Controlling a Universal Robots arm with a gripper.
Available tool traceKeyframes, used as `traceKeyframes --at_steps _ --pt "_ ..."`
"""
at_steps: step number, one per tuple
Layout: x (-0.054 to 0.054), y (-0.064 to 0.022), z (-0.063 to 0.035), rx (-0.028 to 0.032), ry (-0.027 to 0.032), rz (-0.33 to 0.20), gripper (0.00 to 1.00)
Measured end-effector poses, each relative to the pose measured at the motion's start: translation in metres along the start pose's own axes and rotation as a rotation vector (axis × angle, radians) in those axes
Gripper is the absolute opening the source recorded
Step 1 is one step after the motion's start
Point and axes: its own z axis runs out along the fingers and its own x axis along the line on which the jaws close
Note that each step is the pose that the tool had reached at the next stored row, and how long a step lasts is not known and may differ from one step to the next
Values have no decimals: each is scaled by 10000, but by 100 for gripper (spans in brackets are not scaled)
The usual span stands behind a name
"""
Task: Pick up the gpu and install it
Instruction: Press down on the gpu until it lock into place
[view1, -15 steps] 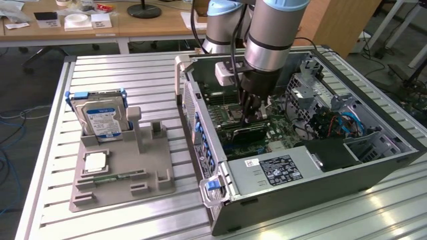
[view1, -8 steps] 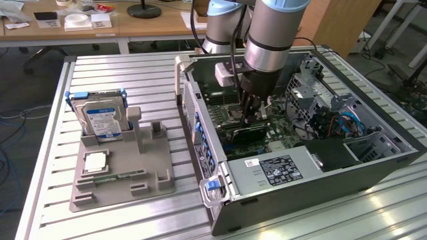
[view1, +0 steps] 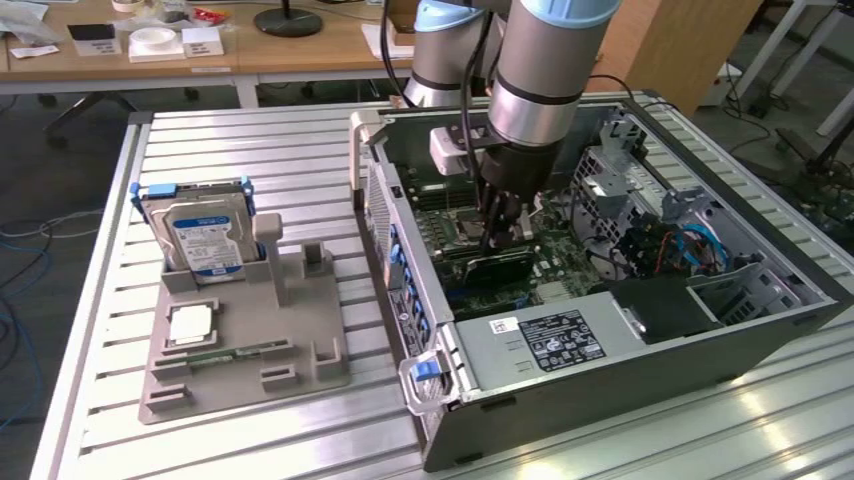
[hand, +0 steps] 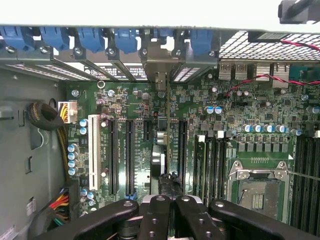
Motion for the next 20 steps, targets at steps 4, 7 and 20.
traceKeyframes --at_steps 4,7,20 --pt "-7 1 2 0 0 1 10" --pt "-13 0 3 0 1 0 10" --pt "-19 2 35 1 -9 0 10"
